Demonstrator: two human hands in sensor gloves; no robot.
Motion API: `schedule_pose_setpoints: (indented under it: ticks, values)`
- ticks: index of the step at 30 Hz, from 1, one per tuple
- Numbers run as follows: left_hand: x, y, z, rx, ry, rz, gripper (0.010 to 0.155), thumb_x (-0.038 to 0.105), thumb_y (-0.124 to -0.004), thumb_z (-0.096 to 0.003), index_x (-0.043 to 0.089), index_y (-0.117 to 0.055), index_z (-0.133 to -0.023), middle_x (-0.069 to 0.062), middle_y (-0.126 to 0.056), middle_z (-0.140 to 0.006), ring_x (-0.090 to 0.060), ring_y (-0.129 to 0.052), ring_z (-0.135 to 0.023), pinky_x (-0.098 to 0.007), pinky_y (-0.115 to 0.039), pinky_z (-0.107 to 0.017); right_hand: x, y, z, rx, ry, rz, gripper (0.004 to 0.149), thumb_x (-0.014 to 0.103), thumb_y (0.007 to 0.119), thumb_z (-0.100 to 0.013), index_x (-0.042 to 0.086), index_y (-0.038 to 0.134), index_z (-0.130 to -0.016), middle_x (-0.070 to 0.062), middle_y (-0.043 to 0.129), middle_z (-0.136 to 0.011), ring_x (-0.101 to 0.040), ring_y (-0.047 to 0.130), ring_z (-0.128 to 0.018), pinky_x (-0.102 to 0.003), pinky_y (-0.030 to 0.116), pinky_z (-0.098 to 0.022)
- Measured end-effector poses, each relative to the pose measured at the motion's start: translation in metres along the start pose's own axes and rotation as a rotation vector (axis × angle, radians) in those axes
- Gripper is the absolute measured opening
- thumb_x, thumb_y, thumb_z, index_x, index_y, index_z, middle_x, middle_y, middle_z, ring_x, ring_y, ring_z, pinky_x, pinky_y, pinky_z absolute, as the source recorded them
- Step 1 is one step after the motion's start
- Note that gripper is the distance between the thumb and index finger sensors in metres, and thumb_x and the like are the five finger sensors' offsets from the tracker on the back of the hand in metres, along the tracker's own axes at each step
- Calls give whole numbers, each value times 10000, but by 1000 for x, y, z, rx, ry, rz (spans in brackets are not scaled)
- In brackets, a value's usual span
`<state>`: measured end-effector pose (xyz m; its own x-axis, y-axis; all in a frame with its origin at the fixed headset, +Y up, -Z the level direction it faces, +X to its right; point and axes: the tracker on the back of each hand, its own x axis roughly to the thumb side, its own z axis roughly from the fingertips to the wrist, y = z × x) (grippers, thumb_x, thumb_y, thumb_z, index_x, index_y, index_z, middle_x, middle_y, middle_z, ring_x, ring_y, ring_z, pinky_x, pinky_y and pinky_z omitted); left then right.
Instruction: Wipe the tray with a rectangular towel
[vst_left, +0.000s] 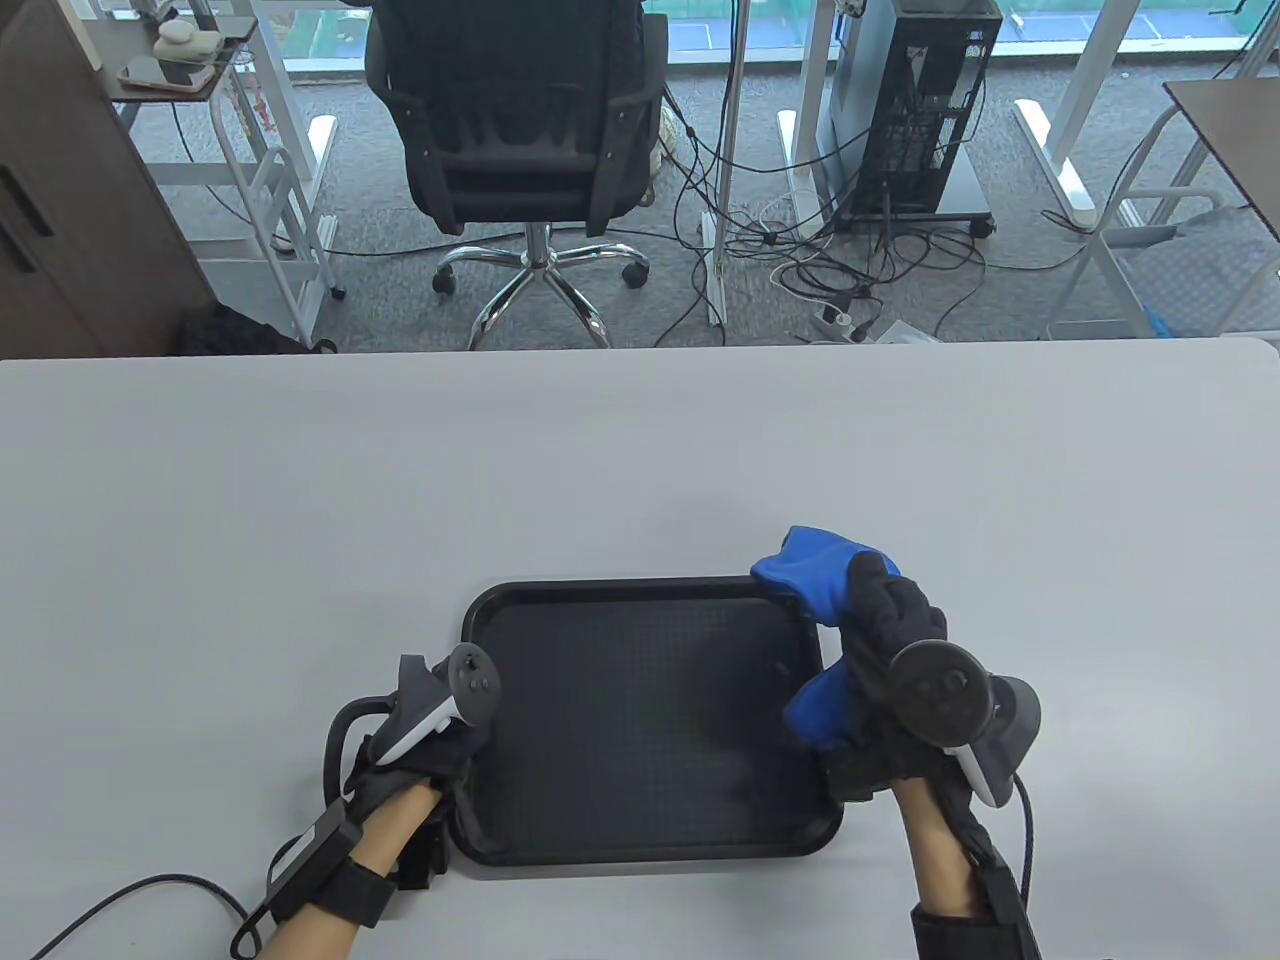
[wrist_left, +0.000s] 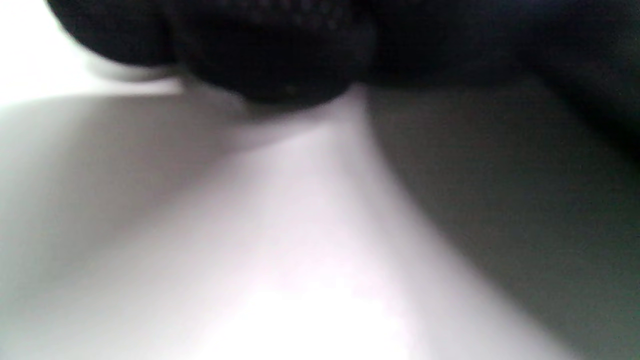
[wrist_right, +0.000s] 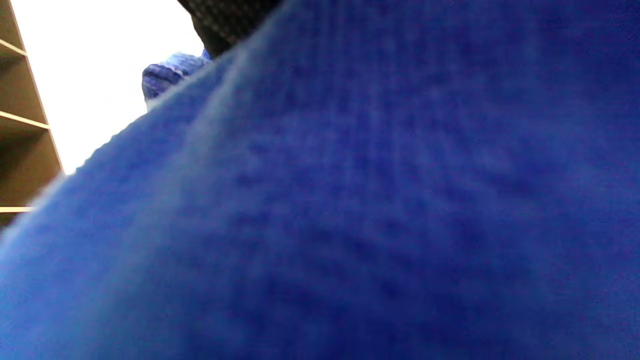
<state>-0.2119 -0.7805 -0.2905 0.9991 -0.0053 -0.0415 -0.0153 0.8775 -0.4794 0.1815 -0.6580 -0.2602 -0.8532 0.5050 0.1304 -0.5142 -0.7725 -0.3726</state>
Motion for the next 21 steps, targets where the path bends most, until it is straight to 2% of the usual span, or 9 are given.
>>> schedule_pose_setpoints:
  ticks: [6, 12, 15, 18, 21]
  values:
    - [0, 0, 0, 0, 0, 0, 698, 446, -492, -550, -7, -315, -1051, 81, -927, -289, -148, -996, -196, -477, -849, -278, 14, 34, 7, 163, -81, 103, 530, 200, 849, -420, 134, 702, -925, -253, 739, -887, -451, 819, -706, -436, 816, -504]
    - [0, 0, 0, 0, 0, 0, 698, 447, -492, -550, -8, -317, -1050, 82, -927, -288, -146, -996, -194, -476, -849, -277, 17, 83, 17, 484, -122, 276, 529, 197, 851, -420, 145, 710, -927, -252, 737, -895, -454, 815, -713, -448, 804, -499]
    - [0, 0, 0, 3, 0, -1, 699, 447, -492, -550, -7, -316, -1051, 82, -927, -288, -146, -996, -193, -476, -850, -277, 18, 103, 25, 602, -147, 337, 525, 193, 850, -421, 149, 712, -925, -255, 734, -896, -458, 811, -713, -451, 799, -498]
    - [0, 0, 0, 5, 0, -3, 699, 447, -493, -549, -8, -318, -1050, 84, -928, -284, -145, -998, -188, -474, -852, -272, 18, 117, 30, 715, -150, 414, 527, 190, 844, -426, 141, 688, -926, -260, 697, -911, -464, 789, -732, -457, 787, -511]
    - [0, 0, 0, 5, -2, -7, 701, 446, -495, -549, -14, -317, -1048, 84, -928, -281, -143, -999, -185, -471, -856, -271, 20, 120, 32, 744, -125, 425, 525, 183, 839, -429, 129, 654, -918, -270, 648, -922, -476, 756, -751, -467, 770, -525]
